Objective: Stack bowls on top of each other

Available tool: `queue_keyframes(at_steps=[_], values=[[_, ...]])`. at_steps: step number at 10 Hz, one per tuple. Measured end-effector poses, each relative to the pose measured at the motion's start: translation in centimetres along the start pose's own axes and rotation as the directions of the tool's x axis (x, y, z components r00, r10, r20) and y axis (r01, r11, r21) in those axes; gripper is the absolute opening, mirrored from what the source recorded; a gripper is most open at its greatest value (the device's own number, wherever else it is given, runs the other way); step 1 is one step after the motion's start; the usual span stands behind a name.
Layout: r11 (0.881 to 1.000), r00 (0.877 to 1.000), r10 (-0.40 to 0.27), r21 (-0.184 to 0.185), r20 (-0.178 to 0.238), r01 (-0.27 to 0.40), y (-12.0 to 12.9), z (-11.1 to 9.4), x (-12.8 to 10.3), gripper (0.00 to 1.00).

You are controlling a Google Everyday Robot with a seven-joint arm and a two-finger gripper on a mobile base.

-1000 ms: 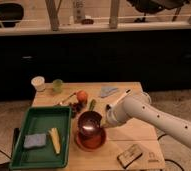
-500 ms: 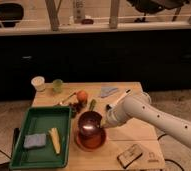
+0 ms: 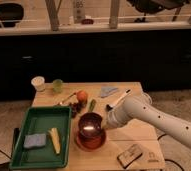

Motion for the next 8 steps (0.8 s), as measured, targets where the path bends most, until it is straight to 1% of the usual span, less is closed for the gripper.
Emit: queue_keyframes(at_steps=[2,3,5,6,7,8], values=[[1.0,1.0,0.004,-0.004,0.026,-0.003,0.38,-0.02,-0.56,0.01],[1.0,0.999,0.001,-0.01,0.041,-0.001,0.42,0.11,-0.72,0.07],[1.0,0.998,-0.007,-0.021,0.065,0.008,0.3,0.38,-0.92,0.29],[1.0,0.997,-0.006,-0.028,0.072,0.008,0.48,0.45,-0.96,0.37],[1.0,0.997,-0.009,-0.028,0.077,0.011,0.35,0.59,-0.93,0.47],[1.0,0.997,-0.008,-0.029,0.076,0.01,0.44,0.55,-0.92,0.59]])
